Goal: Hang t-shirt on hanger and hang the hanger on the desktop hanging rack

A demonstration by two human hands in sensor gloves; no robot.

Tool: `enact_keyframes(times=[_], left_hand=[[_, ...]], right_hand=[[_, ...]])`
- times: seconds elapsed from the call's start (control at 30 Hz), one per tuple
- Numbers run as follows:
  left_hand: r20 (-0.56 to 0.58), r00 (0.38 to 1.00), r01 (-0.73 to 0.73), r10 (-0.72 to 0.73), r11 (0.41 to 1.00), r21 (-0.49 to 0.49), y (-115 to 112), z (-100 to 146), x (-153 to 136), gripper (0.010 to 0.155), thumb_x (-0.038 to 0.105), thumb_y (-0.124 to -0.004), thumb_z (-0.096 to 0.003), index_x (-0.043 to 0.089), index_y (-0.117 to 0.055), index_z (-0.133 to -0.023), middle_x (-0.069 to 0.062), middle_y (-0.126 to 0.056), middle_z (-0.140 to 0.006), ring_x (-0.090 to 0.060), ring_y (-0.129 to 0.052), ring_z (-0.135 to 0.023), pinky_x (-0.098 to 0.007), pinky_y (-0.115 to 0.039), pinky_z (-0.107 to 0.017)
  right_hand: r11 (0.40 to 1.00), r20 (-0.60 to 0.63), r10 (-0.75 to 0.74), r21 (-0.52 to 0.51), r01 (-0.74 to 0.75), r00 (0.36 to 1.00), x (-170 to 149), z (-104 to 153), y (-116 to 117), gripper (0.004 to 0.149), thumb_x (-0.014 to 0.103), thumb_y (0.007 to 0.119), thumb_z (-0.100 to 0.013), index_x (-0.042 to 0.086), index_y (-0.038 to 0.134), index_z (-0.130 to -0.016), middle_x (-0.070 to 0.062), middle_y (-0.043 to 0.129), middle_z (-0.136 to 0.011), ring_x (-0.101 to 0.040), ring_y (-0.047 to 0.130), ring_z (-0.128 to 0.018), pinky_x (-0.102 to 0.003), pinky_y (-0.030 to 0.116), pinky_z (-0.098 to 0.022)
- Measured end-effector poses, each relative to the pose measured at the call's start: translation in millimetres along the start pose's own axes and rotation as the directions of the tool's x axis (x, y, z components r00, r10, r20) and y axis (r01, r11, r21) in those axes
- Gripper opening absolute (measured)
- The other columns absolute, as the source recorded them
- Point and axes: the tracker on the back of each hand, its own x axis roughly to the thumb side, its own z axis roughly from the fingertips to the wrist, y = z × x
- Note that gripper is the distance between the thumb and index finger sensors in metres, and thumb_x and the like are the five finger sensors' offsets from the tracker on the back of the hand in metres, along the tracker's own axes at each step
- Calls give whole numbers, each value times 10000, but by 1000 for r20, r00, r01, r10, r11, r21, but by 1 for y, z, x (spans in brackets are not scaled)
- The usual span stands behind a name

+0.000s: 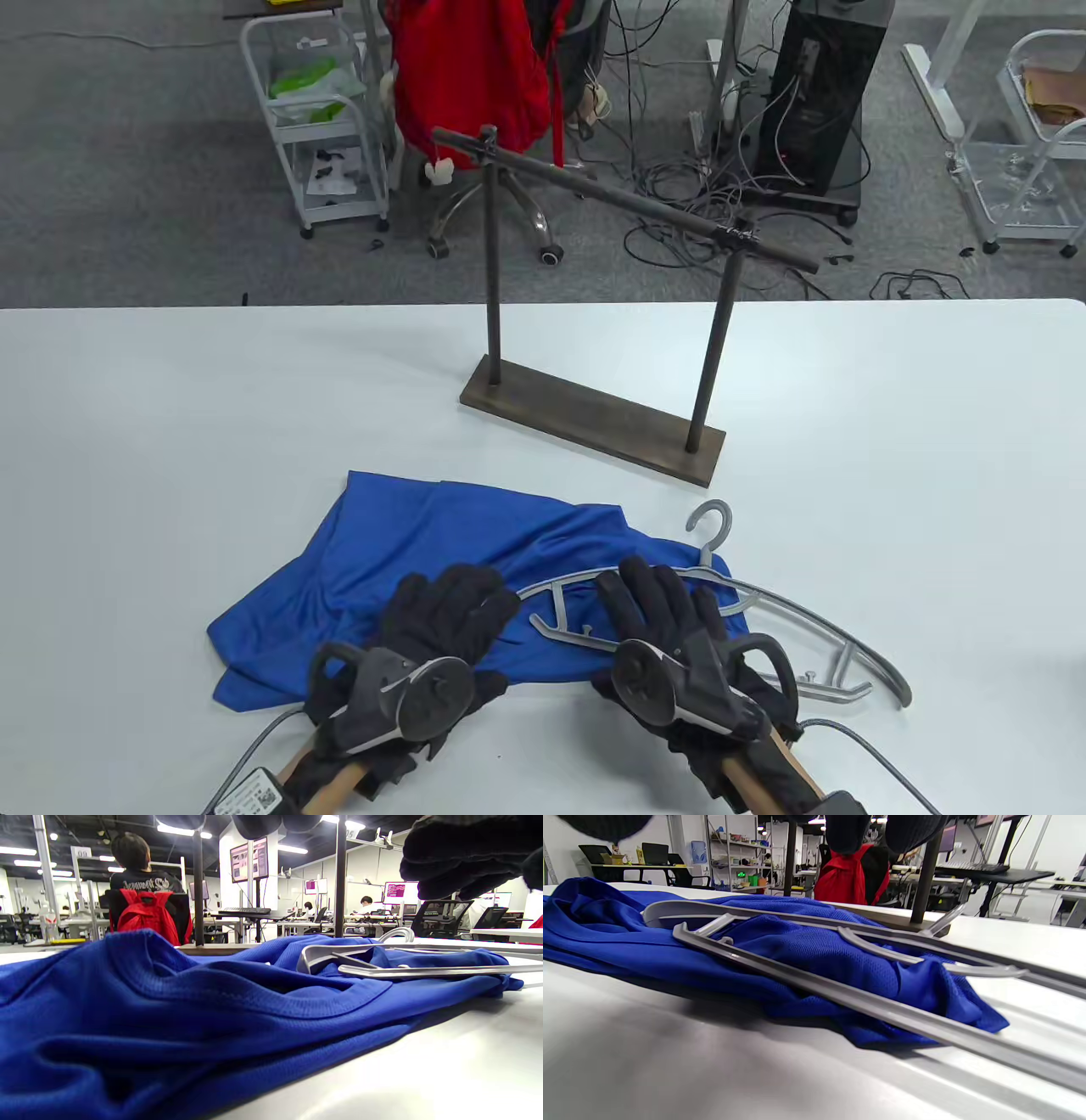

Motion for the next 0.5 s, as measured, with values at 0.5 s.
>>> enact_keyframes(times=[0.5], left_hand=[[9, 1000, -6, 6, 1000, 13, 3, 1, 1, 819, 706, -591, -384, 525, -259, -1110, 155, -344, -1281, -151, -441, -1228, -567, -447, -898]], right_hand=[[987, -162, -14, -160, -12, 987, -49, -4, -15, 865, 623, 618, -453, 289, 189, -1127, -59, 280, -1228, -365, 453, -1159, -633, 489, -804]])
